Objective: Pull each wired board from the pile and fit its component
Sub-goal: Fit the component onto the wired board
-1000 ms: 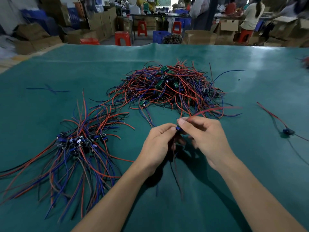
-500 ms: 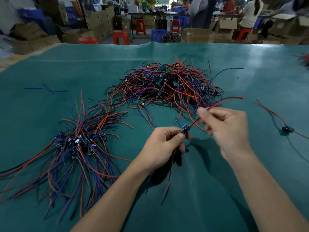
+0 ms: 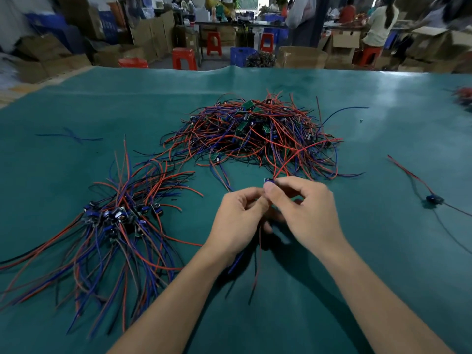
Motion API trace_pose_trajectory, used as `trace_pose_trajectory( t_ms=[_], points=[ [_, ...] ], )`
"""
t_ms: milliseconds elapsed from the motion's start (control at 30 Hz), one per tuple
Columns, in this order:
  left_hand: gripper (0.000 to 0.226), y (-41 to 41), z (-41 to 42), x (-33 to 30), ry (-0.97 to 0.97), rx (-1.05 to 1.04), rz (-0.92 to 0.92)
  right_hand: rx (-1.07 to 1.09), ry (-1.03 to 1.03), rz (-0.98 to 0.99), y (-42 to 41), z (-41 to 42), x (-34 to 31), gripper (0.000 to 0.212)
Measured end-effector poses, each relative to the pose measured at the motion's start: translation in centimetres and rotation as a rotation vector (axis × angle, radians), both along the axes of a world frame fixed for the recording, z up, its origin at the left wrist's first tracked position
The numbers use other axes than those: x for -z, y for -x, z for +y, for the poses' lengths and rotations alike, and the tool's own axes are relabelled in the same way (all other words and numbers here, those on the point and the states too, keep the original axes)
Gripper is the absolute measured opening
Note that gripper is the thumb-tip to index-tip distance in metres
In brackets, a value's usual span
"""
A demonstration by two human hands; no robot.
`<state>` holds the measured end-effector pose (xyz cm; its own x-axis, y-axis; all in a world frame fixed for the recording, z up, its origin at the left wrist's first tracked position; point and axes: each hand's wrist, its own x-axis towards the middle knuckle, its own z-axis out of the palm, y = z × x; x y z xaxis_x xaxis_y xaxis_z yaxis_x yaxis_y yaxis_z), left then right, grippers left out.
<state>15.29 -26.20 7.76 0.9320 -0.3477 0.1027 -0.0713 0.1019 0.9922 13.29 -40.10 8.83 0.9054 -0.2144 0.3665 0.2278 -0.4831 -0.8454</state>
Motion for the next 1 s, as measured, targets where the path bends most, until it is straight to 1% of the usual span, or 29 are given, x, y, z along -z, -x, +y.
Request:
trace_pose_trajectory(
  t_ms=[33, 100, 133, 200, 300, 367, 433, 467, 500, 533, 600, 667, 700, 767, 833, 867, 933, 1000],
  points=[
    [0.021, 0.0, 0.1, 0.0, -0.018, 0.007, 0.000, 0.012, 0.064, -0.045, 0.0, 0.2, 0.0, 0.017],
    [0.023, 0.0, 0.0, 0.1, -0.048, 0.045, 0.015, 0.057, 0.040, -0.093, 0.0, -0.3, -0.5, 0.009],
    [0.023, 0.0, -0.1, 0.2, -0.062, 0.076, 0.010, 0.106, 0.016, -0.122, 0.0, -0.7, -0.9, 0.009],
    [0.024, 0.1, -0.4, 0.2, -0.128, 0.095, -0.058, 0.225, -0.045, -0.205, 0.2, -1.6, -1.9, 0.009],
    [0.024, 0.1, -0.5, 0.5, -0.263, 0.010, -0.204, 0.360, -0.133, -0.429, 0.9, -0.5, -4.9, 0.011],
    [0.024, 0.1, -0.5, 0.6, -0.300, -0.045, -0.229, 0.348, -0.158, -0.580, 1.2, 1.6, -7.8, 0.013],
    [0.023, 0.2, -0.6, 0.5, -0.333, -0.077, -0.218, 0.226, -0.182, -0.645, 1.1, 4.4, -11.2, 0.017],
    [0.024, 0.4, -0.6, 0.4, -0.328, -0.097, -0.211, 0.140, -0.166, -0.627, 0.8, 5.9, -12.7, 0.022],
    [0.025, 0.6, -0.6, 0.3, -0.304, -0.129, -0.207, 0.048, -0.104, -0.574, 0.4, 7.3, -13.9, 0.028],
    [0.025, 0.6, -0.5, 0.2, -0.276, -0.170, -0.215, -0.041, 0.029, -0.494, -0.1, 8.6, -14.7, 0.036],
    [0.020, 0.5, -0.4, 0.4, -0.252, -0.222, -0.250, -0.197, 0.426, -0.273, -1.6, 10.8, -14.8, 0.051],
    [0.021, 0.3, -0.3, 0.4, -0.309, -0.239, -0.240, -0.275, 0.740, -0.052, -3.7, 11.6, -13.6, 0.060],
    [0.026, 0.2, -0.3, 0.4, -0.320, -0.240, -0.208, -0.274, 0.838, 0.023, -4.8, 11.3, -12.8, 0.059],
    [0.025, 0.1, -0.4, 0.2, -0.305, -0.227, -0.146, -0.179, 0.953, 0.142, -7.2, 9.2, -11.0, 0.047],
    [0.021, 0.1, -0.5, 0.1, -0.308, -0.227, -0.124, -0.013, 1.004, 0.241, -9.4, 6.0, -8.8, 0.032],
    [0.021, 0.1, -0.5, 0.1, -0.311, -0.230, -0.127, 0.067, 1.023, 0.293, -10.1, 4.1, -7.6, 0.027],
    [0.021, 0.1, -0.4, 0.1, -0.320, -0.237, -0.140, 0.185, 1.054, 0.375, -10.8, 0.8, -5.1, 0.024],
    [0.021, 0.1, -0.5, 0.1, -0.331, -0.245, -0.151, 0.247, 1.019, 0.383, -11.0, -1.5, -3.0, 0.029]
  ],
)
